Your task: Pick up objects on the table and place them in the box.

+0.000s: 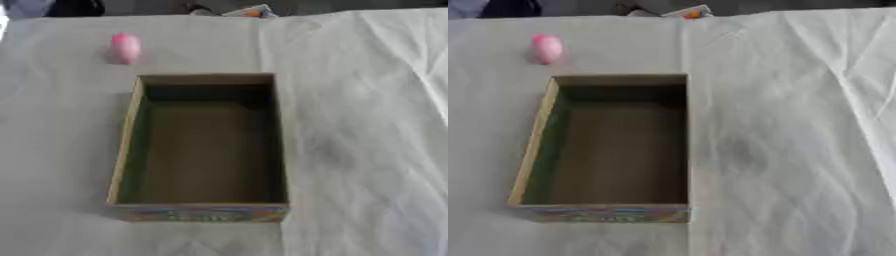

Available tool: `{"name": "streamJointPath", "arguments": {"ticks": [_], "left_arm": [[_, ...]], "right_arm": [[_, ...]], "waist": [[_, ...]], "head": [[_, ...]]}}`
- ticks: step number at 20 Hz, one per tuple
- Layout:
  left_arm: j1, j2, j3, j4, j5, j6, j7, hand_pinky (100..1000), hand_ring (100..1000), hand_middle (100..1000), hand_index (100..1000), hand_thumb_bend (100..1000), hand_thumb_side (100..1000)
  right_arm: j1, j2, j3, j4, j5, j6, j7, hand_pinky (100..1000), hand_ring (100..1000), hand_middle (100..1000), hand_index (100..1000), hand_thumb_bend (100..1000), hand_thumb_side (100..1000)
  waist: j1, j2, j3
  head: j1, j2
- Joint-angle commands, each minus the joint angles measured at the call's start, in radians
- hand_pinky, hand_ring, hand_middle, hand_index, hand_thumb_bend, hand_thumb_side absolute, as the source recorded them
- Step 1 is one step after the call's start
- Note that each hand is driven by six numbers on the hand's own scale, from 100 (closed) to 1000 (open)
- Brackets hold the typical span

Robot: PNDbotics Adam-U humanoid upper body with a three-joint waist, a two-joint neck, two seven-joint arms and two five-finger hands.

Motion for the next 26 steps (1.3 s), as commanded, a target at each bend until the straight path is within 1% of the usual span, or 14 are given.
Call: {"name": "streamJointPath", "arguments": {"ticks": [1, 4, 8, 9, 12, 14, 15, 17, 19, 22, 23, 24, 25, 26], "left_arm": [[-0.066, -0.008, -0.018, 0.093, -0.082, -0.016, -0.070, 742, 750, 762, 977, 128, 968], [-0.123, -0.043, -0.024, 0.184, -0.140, -0.024, -0.114, 773, 784, 787, 953, 158, 991], [-0.182, -0.089, -0.028, 0.310, -0.215, -0.029, -0.185, 805, 810, 806, 981, 139, 1000], [-0.195, -0.099, -0.028, 0.340, -0.234, -0.032, -0.206, 812, 818, 811, 1000, 142, 1000], [-0.232, -0.134, -0.025, 0.426, -0.299, -0.045, -0.259, 825, 835, 823, 1000, 190, 1000], [-0.250, -0.156, -0.022, 0.472, -0.332, -0.051, -0.282, 847, 865, 846, 1000, 258, 1000], [-0.259, -0.165, -0.021, 0.494, -0.356, -0.050, -0.292, 847, 865, 846, 1000, 258, 1000], [-0.272, -0.182, -0.015, 0.536, -0.400, -0.042, -0.310, 874, 895, 869, 1000, 374, 1000], [-0.280, -0.196, -0.005, 0.577, -0.427, -0.032, -0.330, 887, 903, 878, 1000, 443, 1000], [-0.283, -0.204, 0.009, 0.618, -0.432, -0.016, -0.361, 886, 897, 872, 1000, 542, 1000], [-0.283, -0.204, 0.012, 0.625, -0.427, -0.010, -0.372, 887, 897, 871, 1000, 611, 1000], [-0.282, -0.203, 0.014, 0.631, -0.421, -0.005, -0.384, 887, 897, 870, 1000, 657, 1000], [-0.281, -0.201, 0.014, 0.634, -0.416, -0.001, -0.396, 890, 899, 870, 1000, 747, 1000], [-0.280, -0.197, 0.012, 0.636, -0.412, 0.002, -0.410, 891, 900, 870, 1000, 782, 1000]], "right_arm": [[-0.013, -0.034, -0.001, -0.014, -0.003, -0.003, 0.005, 624, 818, 827, 918, 100, 1000], [-0.017, -0.035, 0.003, -0.014, -0.004, -0.003, 0.011, 624, 818, 826, 917, 100, 1000], [-0.021, -0.037, 0.008, -0.014, -0.006, -0.004, 0.018, 624, 818, 825, 913, 100, 1000], [-0.022, -0.037, 0.010, -0.014, -0.007, -0.005, 0.019, 624, 818, 825, 913, 100, 1000], [-0.026, -0.038, 0.013, -0.014, -0.010, -0.006, 0.024, 624, 818, 825, 912, 100, 1000], [-0.030, -0.038, 0.016, -0.014, -0.012, -0.005, 0.028, 624, 818, 825, 912, 100, 1000], [-0.032, -0.037, 0.017, -0.014, -0.013, -0.005, 0.030, 624, 818, 825, 912, 100, 1000], [-0.037, -0.037, 0.019, -0.014, -0.014, -0.006, 0.033, 624, 818, 824, 911, 100, 1000], [-0.041, -0.037, 0.021, -0.014, -0.015, -0.007, 0.036, 624, 818, 824, 911, 100, 1000], [-0.042, -0.037, 0.020, -0.014, -0.014, -0.010, 0.036, 625, 819, 823, 910, 100, 1000], [-0.042, -0.037, 0.020, -0.014, -0.013, -0.010, 0.036, 625, 819, 823, 910, 100, 1000], [-0.042, -0.037, 0.019, -0.014, -0.012, -0.010, 0.036, 625, 819, 823, 910, 100, 1000], [-0.041, -0.036, 0.019, -0.014, -0.011, -0.010, 0.035, 625, 819, 823, 910, 100, 1000], [-0.041, -0.036, 0.019, -0.014, -0.010, -0.010, 0.035, 625, 819, 823, 910, 100, 1000]], "waist": [[0.000, -0.016, -0.005], [0.005, -0.013, -0.013], [0.010, -0.011, -0.025], [0.012, -0.010, -0.028], [0.015, -0.008, -0.038], [0.017, -0.005, -0.044], [0.017, -0.004, -0.046], [0.018, 0.000, -0.052], [0.019, 0.004, -0.057], [0.019, 0.011, -0.063], [0.019, 0.013, -0.064], [0.019, 0.016, -0.064], [0.018, 0.017, -0.065], [0.018, 0.019, -0.064]], "head": [[-0.005, -0.017], [0.000, -0.017], [0.021, -0.020], [0.026, -0.022], [0.040, -0.032], [0.045, -0.036], [0.046, -0.037], [0.049, -0.038], [0.050, -0.036], [0.045, -0.033], [0.043, -0.032], [0.039, -0.032], [0.035, -0.030], [0.031, -0.030]]}}
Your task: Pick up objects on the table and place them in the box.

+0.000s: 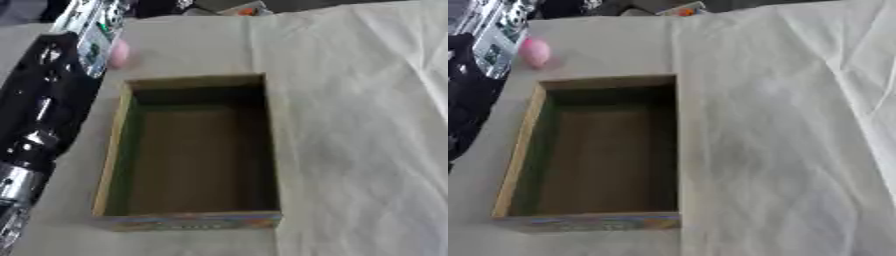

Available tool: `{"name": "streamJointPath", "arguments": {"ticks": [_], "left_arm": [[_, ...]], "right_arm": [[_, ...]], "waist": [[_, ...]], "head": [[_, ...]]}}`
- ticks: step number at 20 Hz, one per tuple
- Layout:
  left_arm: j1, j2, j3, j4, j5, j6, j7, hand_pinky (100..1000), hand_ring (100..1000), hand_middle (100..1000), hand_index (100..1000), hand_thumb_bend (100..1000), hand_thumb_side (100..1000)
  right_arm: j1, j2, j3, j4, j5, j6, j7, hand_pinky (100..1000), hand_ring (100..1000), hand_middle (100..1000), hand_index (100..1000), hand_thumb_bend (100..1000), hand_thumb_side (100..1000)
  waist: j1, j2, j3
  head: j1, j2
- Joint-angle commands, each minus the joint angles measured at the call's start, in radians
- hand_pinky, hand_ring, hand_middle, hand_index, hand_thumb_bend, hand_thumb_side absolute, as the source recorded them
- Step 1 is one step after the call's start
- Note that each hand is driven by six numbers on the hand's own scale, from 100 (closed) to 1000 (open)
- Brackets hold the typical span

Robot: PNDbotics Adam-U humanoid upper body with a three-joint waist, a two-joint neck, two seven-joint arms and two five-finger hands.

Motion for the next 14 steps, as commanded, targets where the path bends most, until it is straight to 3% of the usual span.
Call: {"name": "streamJointPath", "arguments": {"ticks": [1, 14], "left_arm": [[-0.022, 0.026, 0.010, -0.001, 0.011, 0.009, -0.043, 892, 901, 871, 1000, 801, 1000], [-0.006, 0.112, 0.022, -0.016, -0.067, 0.058, -0.139, 909, 929, 897, 1000, 704, 1000]], "right_arm": [[-0.009, -0.028, -0.006, -0.014, -0.002, -0.003, 0.002, 625, 819, 823, 910, 100, 1000], [0.001, -0.025, -0.008, -0.014, 0.004, -0.002, 0.000, 626, 820, 822, 911, 100, 1000]], "waist": [[-0.005, -0.017, 0.000], [-0.012, -0.015, 0.011]], "head": [[-0.012, -0.003], [-0.047, -0.005]]}}
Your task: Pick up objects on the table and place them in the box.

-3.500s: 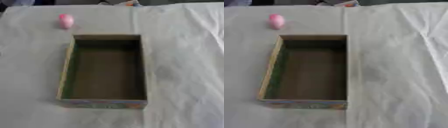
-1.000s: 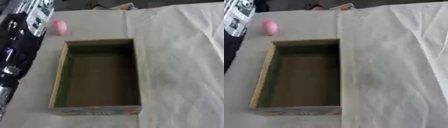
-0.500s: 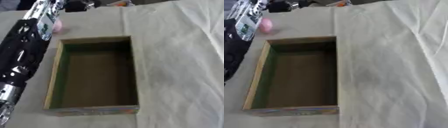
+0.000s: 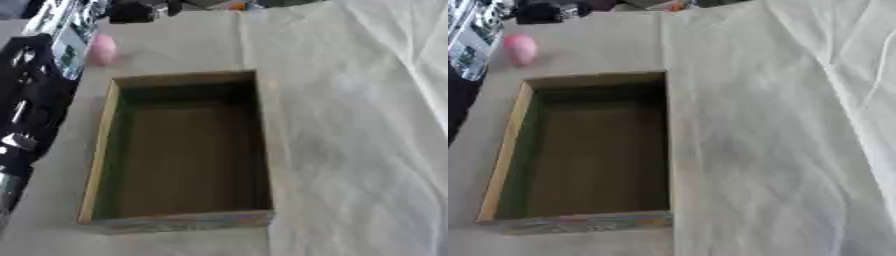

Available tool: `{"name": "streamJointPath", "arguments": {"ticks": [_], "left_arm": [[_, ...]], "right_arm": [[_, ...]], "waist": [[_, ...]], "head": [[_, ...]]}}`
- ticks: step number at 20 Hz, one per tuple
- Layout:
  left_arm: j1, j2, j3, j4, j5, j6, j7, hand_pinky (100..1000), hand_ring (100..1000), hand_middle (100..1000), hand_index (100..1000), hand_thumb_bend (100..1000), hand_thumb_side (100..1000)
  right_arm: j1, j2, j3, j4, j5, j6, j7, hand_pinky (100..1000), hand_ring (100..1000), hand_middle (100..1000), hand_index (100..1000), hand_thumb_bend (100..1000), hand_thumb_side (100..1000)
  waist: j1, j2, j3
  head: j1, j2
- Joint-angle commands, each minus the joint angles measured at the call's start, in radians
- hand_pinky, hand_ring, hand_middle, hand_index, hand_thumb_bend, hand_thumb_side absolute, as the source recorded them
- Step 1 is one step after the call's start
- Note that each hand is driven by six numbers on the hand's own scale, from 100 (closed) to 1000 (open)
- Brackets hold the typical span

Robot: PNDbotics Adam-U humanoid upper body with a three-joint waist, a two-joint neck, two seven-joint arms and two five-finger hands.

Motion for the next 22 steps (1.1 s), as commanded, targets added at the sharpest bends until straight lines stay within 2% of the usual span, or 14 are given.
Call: {"name": "streamJointPath", "arguments": {"ticks": [1, 5, 10, 13, 22], "left_arm": [[-0.009, 0.062, 0.017, -0.021, -0.034, 0.015, -0.027, 911, 932, 899, 1000, 705, 1000], [0.013, 0.097, 0.025, -0.019, -0.057, 0.033, -0.080, 918, 941, 906, 1000, 748, 1000], [0.039, 0.127, 0.022, -0.015, -0.082, 0.037, -0.155, 934, 963, 920, 1000, 910, 994], [0.045, 0.137, 0.023, -0.012, -0.124, 0.047, -0.194, 935, 967, 922, 1000, 950, 992], [0.059, 0.130, 0.036, 0.007, -0.178, 0.072, -0.217, 908, 934, 857, 1000, 925, 984]], "right_arm": [[-0.003, -0.026, -0.009, -0.014, 0.005, -0.002, 0.000, 627, 820, 822, 911, 100, 1000], [0.002, -0.026, -0.012, -0.014, 0.006, -0.001, -0.005, 627, 820, 822, 911, 100, 1000], [0.006, -0.024, -0.013, -0.014, 0.007, 0.003, -0.008, 627, 821, 821, 910, 100, 1000], [0.007, -0.023, -0.014, -0.014, 0.006, 0.004, -0.010, 627, 821, 821, 910, 100, 1000], [0.009, -0.018, -0.014, -0.014, 0.004, 0.007, -0.011, 628, 822, 820, 909, 100, 1000]], "waist": [[-0.007, -0.024, 0.005], [-0.006, -0.027, 0.011], [-0.007, -0.033, 0.015], [-0.008, -0.035, 0.016], [-0.011, -0.036, 0.014]], "head": [[-0.016, -0.003], [-0.029, 0.000], [-0.041, -0.017], [-0.045, -0.026], [-0.046, -0.029]]}}
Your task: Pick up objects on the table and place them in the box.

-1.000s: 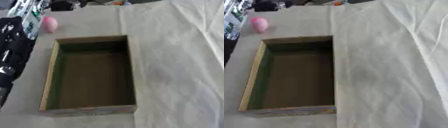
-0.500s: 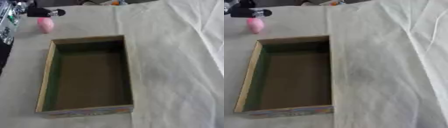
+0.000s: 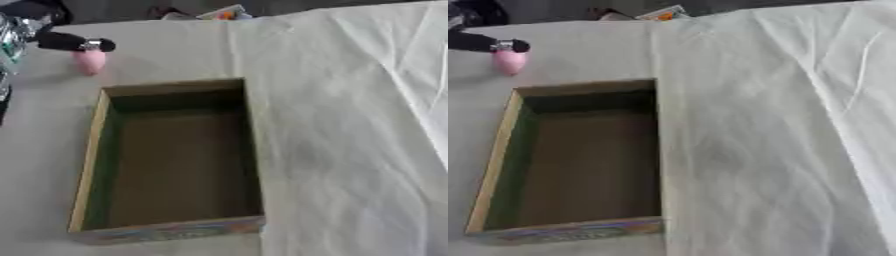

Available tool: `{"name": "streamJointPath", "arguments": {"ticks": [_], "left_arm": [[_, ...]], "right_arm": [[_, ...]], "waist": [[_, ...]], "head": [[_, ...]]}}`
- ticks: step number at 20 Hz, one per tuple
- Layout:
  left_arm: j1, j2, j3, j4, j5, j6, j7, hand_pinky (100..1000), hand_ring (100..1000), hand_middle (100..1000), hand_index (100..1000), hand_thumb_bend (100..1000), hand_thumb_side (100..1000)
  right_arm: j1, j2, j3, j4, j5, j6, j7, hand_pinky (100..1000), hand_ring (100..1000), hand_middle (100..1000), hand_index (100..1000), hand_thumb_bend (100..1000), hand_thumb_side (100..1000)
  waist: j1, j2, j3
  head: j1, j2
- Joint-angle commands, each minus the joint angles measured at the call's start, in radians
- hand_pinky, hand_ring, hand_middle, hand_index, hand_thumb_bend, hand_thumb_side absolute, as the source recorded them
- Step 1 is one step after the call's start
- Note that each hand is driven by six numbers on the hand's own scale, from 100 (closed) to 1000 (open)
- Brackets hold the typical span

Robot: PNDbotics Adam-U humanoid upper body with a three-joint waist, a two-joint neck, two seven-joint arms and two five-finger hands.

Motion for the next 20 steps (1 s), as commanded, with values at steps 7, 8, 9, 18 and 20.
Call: {"name": "streamJointPath", "arguments": {"ticks": [7, 8, 9, 18, 20], "left_arm": [[-0.008, 0.018, 0.008, 0.012, 0.015, -0.007, 0.000, 851, 866, 817, 1000, 775, 901], [-0.006, 0.016, 0.007, 0.013, 0.028, -0.010, 0.001, 851, 866, 817, 1000, 775, 901], [-0.005, 0.014, 0.008, 0.013, 0.043, -0.011, 0.006, 841, 853, 821, 1000, 640, 830], [-0.006, 0.004, 0.012, 0.027, 0.183, 0.024, 0.091, 802, 819, 824, 1000, 177, 534], [-0.007, 0.003, 0.011, 0.032, 0.196, 0.032, 0.107, 797, 817, 829, 1000, 147, 517]], "right_arm": [[-0.006, -0.013, -0.014, -0.014, 0.008, 0.007, -0.008, 629, 822, 817, 906, 100, 1000], [-0.006, -0.012, -0.014, -0.014, 0.009, 0.009, -0.007, 629, 822, 817, 906, 100, 1000], [-0.006, -0.011, -0.014, -0.014, 0.009, 0.011, -0.008, 629, 823, 815, 906, 100, 1000], [-0.009, -0.006, -0.014, -0.014, 0.005, 0.021, -0.003, 630, 822, 811, 905, 100, 1000], [-0.011, -0.005, -0.014, -0.014, 0.004, 0.023, -0.002, 630, 822, 810, 905, 100, 1000]], "waist": [[-0.007, -0.022, -0.005], [-0.007, -0.022, -0.005], [-0.007, -0.021, -0.005], [-0.005, -0.015, -0.007], [-0.005, -0.013, -0.008]], "head": [[-0.001, -0.008], [-0.002, -0.007], [-0.002, -0.007], [-0.001, -0.011], [0.001, -0.012]]}}
